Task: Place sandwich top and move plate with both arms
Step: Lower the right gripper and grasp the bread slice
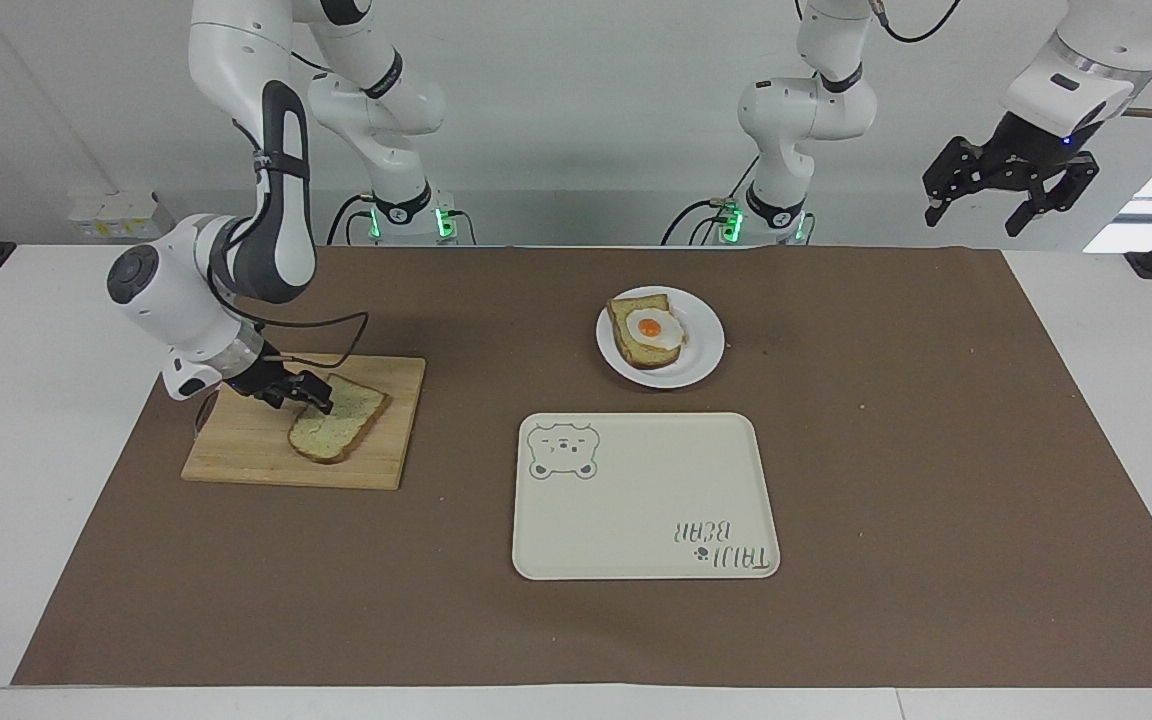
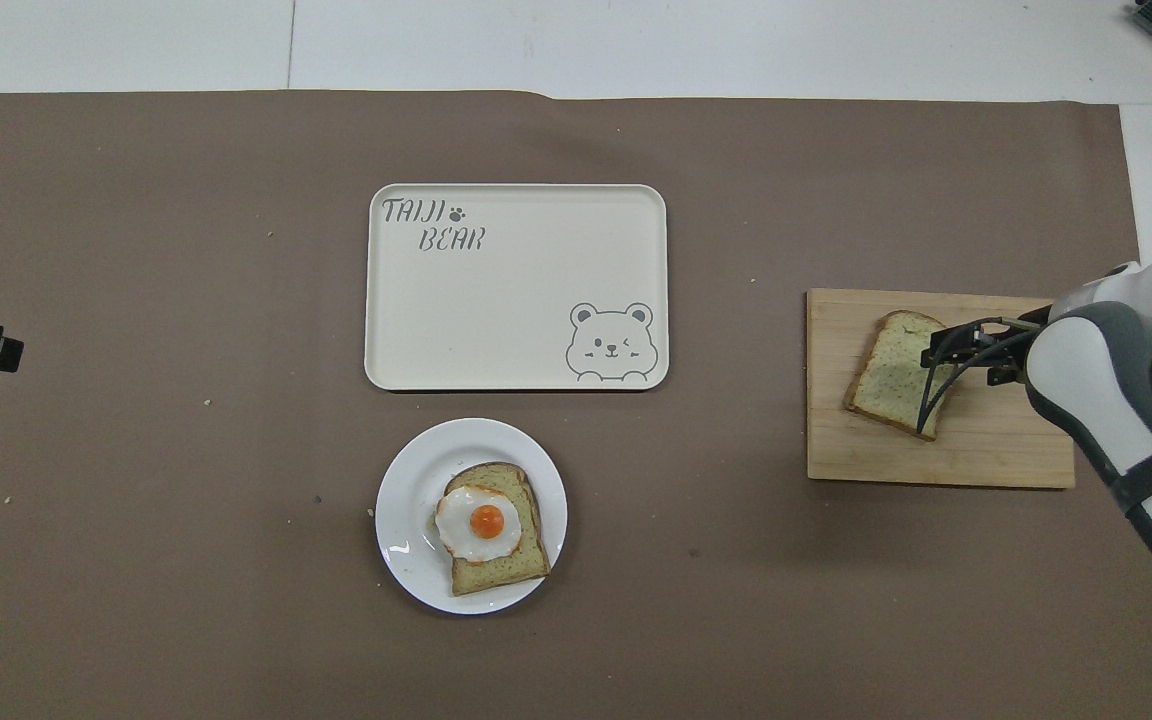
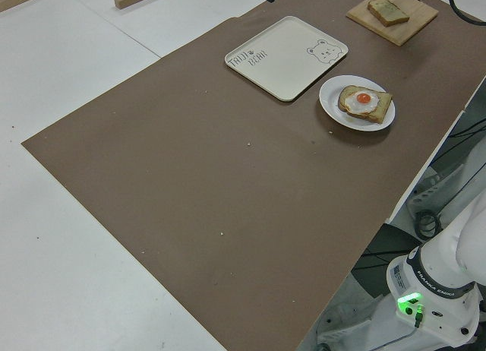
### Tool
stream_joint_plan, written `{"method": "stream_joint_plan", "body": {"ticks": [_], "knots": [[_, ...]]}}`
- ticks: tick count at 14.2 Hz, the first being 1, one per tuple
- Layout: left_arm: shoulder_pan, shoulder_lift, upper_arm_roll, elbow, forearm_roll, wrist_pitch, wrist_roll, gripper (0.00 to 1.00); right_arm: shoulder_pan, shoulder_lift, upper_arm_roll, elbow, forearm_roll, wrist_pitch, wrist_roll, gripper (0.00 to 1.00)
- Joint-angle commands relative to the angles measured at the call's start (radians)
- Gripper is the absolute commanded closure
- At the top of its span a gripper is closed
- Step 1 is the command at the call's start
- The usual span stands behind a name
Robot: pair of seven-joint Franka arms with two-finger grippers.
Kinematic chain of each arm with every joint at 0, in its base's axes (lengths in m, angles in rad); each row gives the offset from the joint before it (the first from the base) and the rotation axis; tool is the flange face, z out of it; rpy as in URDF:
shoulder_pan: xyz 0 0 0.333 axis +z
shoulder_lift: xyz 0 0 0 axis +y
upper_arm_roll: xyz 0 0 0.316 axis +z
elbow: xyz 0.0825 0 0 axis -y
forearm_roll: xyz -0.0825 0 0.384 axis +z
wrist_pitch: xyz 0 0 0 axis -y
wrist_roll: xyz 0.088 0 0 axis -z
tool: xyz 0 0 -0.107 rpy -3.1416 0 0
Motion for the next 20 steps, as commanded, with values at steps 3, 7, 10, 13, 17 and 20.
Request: {"method": "stream_joint_plan", "body": {"ticks": [3,7,10,13,17,20], "knots": [[0.012,-0.002,-0.009,0.015,0.002,-0.020,-0.006,0.00,-0.023,0.002,0.008,-0.041,0.028,0.056,-0.033,0.00],[0.012,-0.002,-0.007,0.015,0.004,-0.020,-0.006,0.00,-0.025,0.015,0.008,-0.042,0.026,0.062,-0.031,0.34],[0.012,-0.002,-0.007,0.015,0.004,-0.020,-0.006,0.00,-0.016,0.021,0.008,-0.034,0.026,0.064,-0.022,1.00],[0.012,-0.002,-0.009,0.015,0.004,-0.020,-0.006,0.00,0.015,0.035,0.008,-0.005,0.009,0.053,-0.033,1.00],[0.012,-0.002,-0.007,0.015,0.002,-0.020,-0.006,0.00,0.033,0.061,0.008,0.065,-0.099,0.008,-0.103,1.00],[0.012,-0.002,-0.007,0.015,0.002,-0.020,-0.006,0.00,0.036,0.055,0.013,0.159,-0.133,-0.140,-0.201,1.00]]}}
